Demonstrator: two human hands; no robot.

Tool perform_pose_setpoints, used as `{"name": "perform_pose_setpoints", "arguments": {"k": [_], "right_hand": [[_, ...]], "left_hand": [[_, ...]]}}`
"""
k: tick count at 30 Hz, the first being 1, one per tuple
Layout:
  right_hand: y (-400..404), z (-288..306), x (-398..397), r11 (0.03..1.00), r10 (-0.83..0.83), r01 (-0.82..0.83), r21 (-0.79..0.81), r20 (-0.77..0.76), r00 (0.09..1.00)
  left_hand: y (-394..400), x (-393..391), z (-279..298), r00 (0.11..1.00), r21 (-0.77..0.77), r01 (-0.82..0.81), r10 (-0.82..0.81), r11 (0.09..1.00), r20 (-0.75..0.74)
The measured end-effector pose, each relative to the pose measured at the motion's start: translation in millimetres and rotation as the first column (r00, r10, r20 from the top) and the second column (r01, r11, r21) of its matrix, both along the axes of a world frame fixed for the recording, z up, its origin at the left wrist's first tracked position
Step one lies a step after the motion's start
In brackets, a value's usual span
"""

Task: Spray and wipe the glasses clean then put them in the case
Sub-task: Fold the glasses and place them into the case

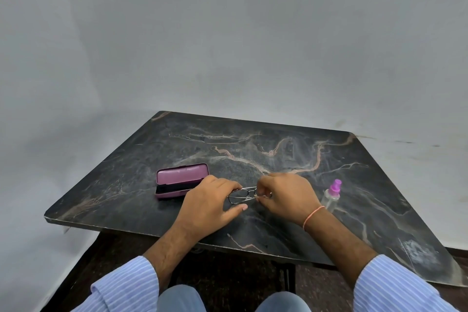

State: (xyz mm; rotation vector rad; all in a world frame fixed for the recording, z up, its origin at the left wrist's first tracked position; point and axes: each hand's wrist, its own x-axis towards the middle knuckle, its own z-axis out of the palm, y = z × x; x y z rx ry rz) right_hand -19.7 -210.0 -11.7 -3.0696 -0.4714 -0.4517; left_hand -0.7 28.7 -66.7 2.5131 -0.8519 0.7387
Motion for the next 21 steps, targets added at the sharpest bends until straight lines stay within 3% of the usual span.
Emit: {"name": "perform_pose_setpoints", "arguments": {"k": [4,10,21], "right_hand": [[3,-2,0,1.000,0.017,-0.017,-0.004,0.013,1.000],[5,-7,2,0.987,0.096,-0.087,-0.134,0.059,0.994],[11,-6,4,0.962,0.176,-0.136,-0.236,0.159,0.972]], "left_hand": [[2,0,-1,1.000,0.040,-0.003,0.004,0.999,-0.021],[1,0,0,1.000,0.070,-0.019,0.018,0.997,0.023],[6,0,-1,0.998,0.032,-0.019,0.017,0.999,0.063]]}}
